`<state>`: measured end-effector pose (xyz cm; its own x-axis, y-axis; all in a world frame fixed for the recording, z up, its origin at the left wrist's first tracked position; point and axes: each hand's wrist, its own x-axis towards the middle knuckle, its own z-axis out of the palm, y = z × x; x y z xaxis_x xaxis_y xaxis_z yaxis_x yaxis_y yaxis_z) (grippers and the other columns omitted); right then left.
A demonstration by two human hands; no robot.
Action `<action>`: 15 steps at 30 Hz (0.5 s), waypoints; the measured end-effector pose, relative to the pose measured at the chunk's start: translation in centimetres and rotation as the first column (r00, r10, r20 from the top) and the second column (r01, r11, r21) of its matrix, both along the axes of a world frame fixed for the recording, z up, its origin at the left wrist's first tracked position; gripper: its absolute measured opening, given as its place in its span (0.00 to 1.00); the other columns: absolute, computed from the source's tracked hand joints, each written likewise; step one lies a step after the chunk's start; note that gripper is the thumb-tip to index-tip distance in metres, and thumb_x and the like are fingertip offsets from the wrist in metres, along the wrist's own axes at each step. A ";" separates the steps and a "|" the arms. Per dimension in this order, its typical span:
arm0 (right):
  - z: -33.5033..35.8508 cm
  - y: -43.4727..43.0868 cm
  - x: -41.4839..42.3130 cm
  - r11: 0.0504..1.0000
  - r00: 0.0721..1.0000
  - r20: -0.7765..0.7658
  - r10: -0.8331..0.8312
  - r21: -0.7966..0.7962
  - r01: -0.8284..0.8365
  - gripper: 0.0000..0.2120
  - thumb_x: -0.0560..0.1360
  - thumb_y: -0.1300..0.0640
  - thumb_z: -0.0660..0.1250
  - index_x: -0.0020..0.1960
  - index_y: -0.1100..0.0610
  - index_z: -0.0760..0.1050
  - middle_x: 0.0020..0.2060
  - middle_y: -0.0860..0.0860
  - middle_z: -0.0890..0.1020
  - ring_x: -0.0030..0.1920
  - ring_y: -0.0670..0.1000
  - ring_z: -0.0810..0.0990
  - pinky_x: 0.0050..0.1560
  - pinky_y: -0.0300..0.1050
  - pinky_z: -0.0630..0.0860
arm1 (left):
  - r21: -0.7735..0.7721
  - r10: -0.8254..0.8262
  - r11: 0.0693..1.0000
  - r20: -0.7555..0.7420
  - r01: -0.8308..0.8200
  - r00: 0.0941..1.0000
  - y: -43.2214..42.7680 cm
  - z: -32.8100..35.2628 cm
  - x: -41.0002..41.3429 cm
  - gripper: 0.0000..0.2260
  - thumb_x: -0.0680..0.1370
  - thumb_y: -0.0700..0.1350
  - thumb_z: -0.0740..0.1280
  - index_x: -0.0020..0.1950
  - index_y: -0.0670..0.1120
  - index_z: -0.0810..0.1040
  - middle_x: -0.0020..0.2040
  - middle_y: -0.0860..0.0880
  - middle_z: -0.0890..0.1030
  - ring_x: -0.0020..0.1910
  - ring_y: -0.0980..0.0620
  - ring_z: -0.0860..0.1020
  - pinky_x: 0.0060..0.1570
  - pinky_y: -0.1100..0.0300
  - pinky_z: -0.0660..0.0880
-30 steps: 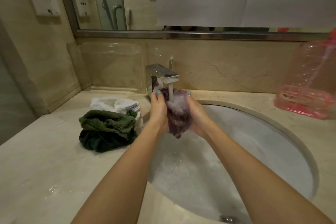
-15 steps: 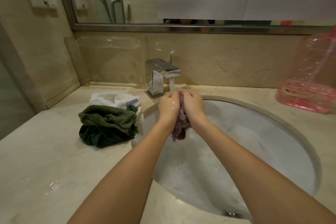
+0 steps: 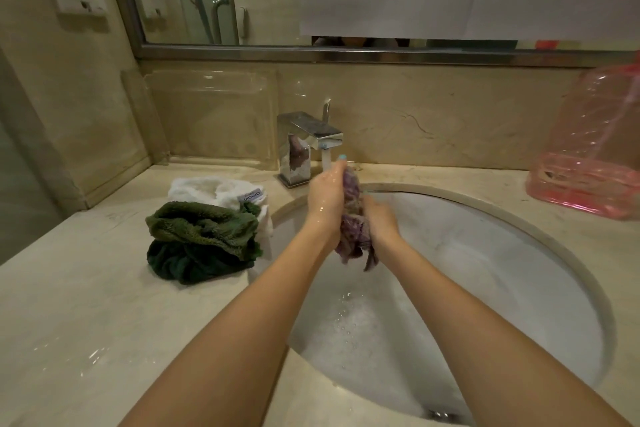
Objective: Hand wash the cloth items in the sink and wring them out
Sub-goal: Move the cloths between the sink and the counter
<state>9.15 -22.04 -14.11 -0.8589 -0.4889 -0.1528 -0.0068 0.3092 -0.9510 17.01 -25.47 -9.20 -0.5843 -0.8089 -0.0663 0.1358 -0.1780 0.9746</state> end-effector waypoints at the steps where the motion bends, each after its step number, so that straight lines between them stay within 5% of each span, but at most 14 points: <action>1: -0.1 0.3 0.0 0.998 0.998 0.041 0.048 0.029 -0.049 0.25 0.83 0.45 0.52 0.53 0.62 0.79 0.47 0.59 0.83 0.38 0.54 0.78 0.30 0.42 0.70 | 0.057 0.027 0.998 -0.034 -0.025 0.999 -0.3 0.0 0.1 0.14 0.80 0.51 0.63 0.37 0.46 0.77 0.39 0.46 0.78 0.45 0.46 0.78 0.58 0.49 0.75; 3: -0.2 1.0 -0.4 0.987 0.962 0.223 0.158 -0.015 -0.158 0.29 0.82 0.39 0.50 0.56 0.61 0.78 0.45 0.59 0.83 0.38 0.53 0.77 0.31 0.41 0.72 | 0.196 0.065 0.980 -0.129 -0.039 0.989 -0.9 0.0 0.6 0.13 0.79 0.54 0.65 0.44 0.45 0.80 0.44 0.46 0.81 0.50 0.45 0.80 0.60 0.45 0.75; 5: -0.2 1.9 -0.7 0.946 0.823 0.469 0.322 -0.134 -0.294 0.32 0.78 0.32 0.51 0.57 0.57 0.78 0.47 0.57 0.82 0.46 0.54 0.78 0.41 0.47 0.78 | 0.359 0.087 0.933 -0.256 0.011 0.963 -1.8 0.2 0.9 0.16 0.79 0.56 0.65 0.51 0.44 0.80 0.46 0.44 0.83 0.49 0.46 0.80 0.51 0.49 0.77; 7: -0.1 2.4 -0.5 0.871 0.671 0.558 0.488 -0.258 -0.419 0.31 0.78 0.32 0.53 0.57 0.57 0.79 0.52 0.57 0.81 0.53 0.56 0.79 0.50 0.56 0.79 | 0.444 0.118 0.894 -0.352 0.055 0.929 -2.6 0.4 1.3 0.15 0.79 0.54 0.64 0.46 0.43 0.80 0.40 0.45 0.83 0.42 0.49 0.80 0.43 0.53 0.76; 9: 0.6 2.4 0.1 0.834 0.601 0.580 0.550 -0.420 -0.358 0.27 0.81 0.38 0.53 0.58 0.59 0.78 0.52 0.59 0.82 0.52 0.58 0.80 0.47 0.55 0.81 | 0.443 0.109 0.892 -0.397 0.086 0.911 -2.8 0.0 1.6 0.14 0.80 0.53 0.64 0.44 0.44 0.79 0.40 0.45 0.82 0.41 0.49 0.80 0.45 0.53 0.76; 11: 1.9 2.3 0.7 0.838 0.651 0.581 0.490 -0.520 -0.166 0.22 0.83 0.45 0.53 0.58 0.60 0.77 0.51 0.60 0.83 0.51 0.57 0.81 0.39 0.49 0.83 | 0.364 0.066 0.930 -0.314 0.056 0.947 -3.1 -0.5 1.8 0.13 0.80 0.51 0.62 0.46 0.44 0.79 0.43 0.44 0.82 0.45 0.47 0.80 0.47 0.52 0.77; 15: 2.6 1.4 0.2 0.858 0.926 0.271 0.261 -0.505 -0.094 0.08 0.83 0.50 0.57 0.57 0.52 0.71 0.57 0.57 0.81 0.50 0.55 0.82 0.47 0.53 0.80 | -0.170 0.105 0.981 0.087 -0.089 0.991 -3.7 -1.9 1.0 0.12 0.81 0.44 0.57 0.39 0.45 0.73 0.41 0.43 0.78 0.46 0.45 0.78 0.51 0.46 0.77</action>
